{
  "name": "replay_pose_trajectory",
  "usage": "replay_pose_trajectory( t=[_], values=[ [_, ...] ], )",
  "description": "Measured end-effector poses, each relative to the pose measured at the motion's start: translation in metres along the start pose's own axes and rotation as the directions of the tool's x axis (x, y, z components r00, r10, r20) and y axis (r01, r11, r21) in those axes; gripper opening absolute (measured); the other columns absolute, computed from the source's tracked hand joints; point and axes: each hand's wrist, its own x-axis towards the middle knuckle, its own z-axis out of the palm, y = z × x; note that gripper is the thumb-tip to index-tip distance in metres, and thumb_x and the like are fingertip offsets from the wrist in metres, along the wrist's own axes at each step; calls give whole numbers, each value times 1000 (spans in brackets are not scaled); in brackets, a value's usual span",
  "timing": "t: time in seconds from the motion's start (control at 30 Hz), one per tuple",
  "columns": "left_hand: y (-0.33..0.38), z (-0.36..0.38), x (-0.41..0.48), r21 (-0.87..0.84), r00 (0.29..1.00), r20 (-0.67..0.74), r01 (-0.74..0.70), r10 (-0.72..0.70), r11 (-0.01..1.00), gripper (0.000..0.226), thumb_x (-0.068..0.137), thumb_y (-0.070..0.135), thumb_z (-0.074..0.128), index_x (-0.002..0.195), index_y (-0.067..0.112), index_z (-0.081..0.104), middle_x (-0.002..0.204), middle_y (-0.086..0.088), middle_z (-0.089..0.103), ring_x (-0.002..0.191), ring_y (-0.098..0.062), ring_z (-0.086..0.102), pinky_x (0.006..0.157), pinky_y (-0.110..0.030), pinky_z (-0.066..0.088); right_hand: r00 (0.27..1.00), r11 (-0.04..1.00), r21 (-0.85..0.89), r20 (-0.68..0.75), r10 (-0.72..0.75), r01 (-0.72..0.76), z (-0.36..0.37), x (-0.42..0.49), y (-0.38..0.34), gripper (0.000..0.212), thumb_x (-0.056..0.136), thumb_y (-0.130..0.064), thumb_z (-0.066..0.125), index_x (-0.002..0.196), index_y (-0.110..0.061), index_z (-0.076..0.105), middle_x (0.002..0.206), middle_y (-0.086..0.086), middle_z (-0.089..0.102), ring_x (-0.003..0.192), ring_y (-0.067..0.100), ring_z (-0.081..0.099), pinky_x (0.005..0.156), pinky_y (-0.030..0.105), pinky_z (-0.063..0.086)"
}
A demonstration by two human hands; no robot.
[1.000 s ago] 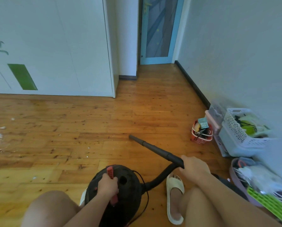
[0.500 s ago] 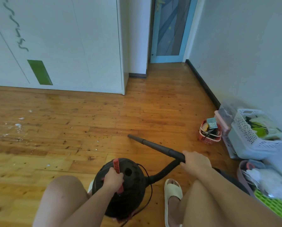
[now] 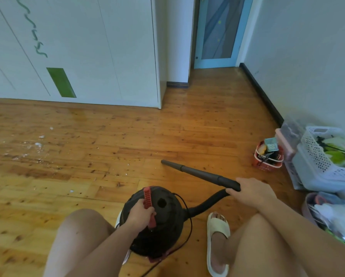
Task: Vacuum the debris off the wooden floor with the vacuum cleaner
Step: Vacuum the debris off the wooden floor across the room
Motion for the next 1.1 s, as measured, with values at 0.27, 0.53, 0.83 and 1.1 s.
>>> replay_pose_trajectory(
  t=[0.27,0.53,0.83,1.1],
  values=[
    [10,10,4,19,997,-63,56,-54,998,9,98,9,54,107,10,57,96,-9,69,84,-19,63,65,-29,43,1000,1000,9,-8,-2,2,0,-11,6,38,96,-70,47,89,-33,57,80,-9,66,72,5,63,57,24,44],
    [11,18,6,-20,992,-97,75,-77,997,14,100,9,53,113,11,51,101,-11,67,84,-18,63,59,-27,43,1000,1000,3,-15,7,-7,5,-1,-4,38,97,-71,45,90,-34,55,80,-10,65,72,6,62,61,25,48],
    [6,16,17,-85,993,-85,72,-79,994,11,98,10,56,108,13,54,94,-10,67,81,-20,66,66,-29,49,999,999,-9,19,-31,31,5,26,-34,35,100,-64,47,98,-30,54,82,-8,64,70,8,62,59,25,49],
    [10,26,33,4,968,-246,56,-54,998,18,104,33,50,114,18,46,85,-4,69,70,-19,70,59,-30,56,998,999,6,40,-41,41,14,51,-43,37,101,-63,45,99,-28,53,82,-8,63,70,8,62,62,27,53]
  ],
)
